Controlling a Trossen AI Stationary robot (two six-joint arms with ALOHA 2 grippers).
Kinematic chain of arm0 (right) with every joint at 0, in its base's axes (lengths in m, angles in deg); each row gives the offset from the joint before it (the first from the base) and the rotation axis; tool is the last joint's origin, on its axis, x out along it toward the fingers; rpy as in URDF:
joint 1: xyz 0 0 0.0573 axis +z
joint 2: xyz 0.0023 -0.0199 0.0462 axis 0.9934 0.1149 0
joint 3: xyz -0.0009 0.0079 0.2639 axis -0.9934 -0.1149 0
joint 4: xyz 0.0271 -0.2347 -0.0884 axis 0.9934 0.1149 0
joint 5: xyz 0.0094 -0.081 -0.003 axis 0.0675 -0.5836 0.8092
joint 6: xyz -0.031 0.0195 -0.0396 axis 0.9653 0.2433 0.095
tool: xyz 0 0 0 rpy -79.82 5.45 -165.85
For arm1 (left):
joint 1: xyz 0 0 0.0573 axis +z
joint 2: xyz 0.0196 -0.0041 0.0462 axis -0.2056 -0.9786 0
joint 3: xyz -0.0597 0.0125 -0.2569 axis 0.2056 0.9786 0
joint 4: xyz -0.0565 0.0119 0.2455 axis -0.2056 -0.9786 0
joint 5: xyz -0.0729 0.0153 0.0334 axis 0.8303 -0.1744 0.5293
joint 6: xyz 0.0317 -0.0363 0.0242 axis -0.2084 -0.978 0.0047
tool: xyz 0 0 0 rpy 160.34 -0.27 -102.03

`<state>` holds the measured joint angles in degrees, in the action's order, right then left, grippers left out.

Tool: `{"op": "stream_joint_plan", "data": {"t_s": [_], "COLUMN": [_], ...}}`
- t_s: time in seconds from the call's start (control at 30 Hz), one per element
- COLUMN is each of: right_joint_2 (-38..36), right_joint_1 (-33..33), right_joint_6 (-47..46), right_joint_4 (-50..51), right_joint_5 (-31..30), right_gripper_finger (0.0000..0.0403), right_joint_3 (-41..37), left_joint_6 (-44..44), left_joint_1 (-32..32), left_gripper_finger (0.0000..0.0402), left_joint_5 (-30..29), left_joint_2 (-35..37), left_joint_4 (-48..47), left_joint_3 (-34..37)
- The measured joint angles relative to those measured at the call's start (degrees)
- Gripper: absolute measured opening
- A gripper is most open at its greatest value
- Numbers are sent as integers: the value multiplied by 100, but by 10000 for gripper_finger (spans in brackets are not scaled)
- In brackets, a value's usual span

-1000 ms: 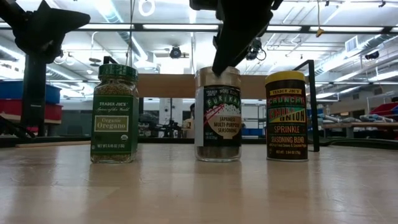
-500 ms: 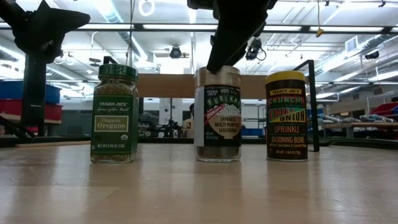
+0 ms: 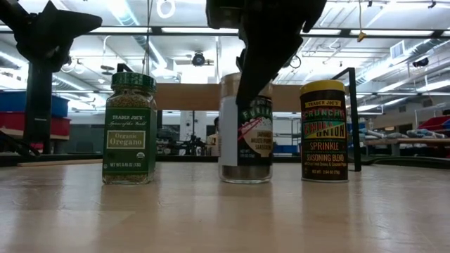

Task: Shelf spices
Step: Put the brown seasoning bottle on the shelf

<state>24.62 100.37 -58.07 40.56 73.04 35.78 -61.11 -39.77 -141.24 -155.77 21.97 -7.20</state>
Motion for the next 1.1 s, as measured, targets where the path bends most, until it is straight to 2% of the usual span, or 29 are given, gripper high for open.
{"op": "stream_joint_plan", "data": {"t_s": [0.07, 0.33, 0.6, 0.73, 0.93, 1.1], "right_joint_2": [-9, -16, -16, -24, -31, -30], "right_joint_1": [0, 14, 46, -81, -960, -2121], "right_joint_6": [3, 92, 250, 260, 381, 396], "right_joint_4": [29, 873, 1512, 1896, 2611, 2666], "right_joint_5": [55, 195, 98, -365, -1189, -804], "right_gripper_finger": [272, 271, 271, 271, 271, 271], "right_joint_3": [7, 760, 2384, 3287, 4226, 4341], "left_joint_6": [0, -2, -7, -9, -28, -77], "left_joint_1": [0, 0, 0, 0, 0, 0], "left_gripper_finger": [307, 307, 307, 307, 307, 307], "left_joint_5": [1, -4, -4, -5, -38, -74], "left_joint_2": [1, 2, 2, 2, 2, 2], "left_joint_4": [-7, -20, -15, -12, 23, 24], "left_joint_3": [0, 2, 2, 2, 2, 2]}}
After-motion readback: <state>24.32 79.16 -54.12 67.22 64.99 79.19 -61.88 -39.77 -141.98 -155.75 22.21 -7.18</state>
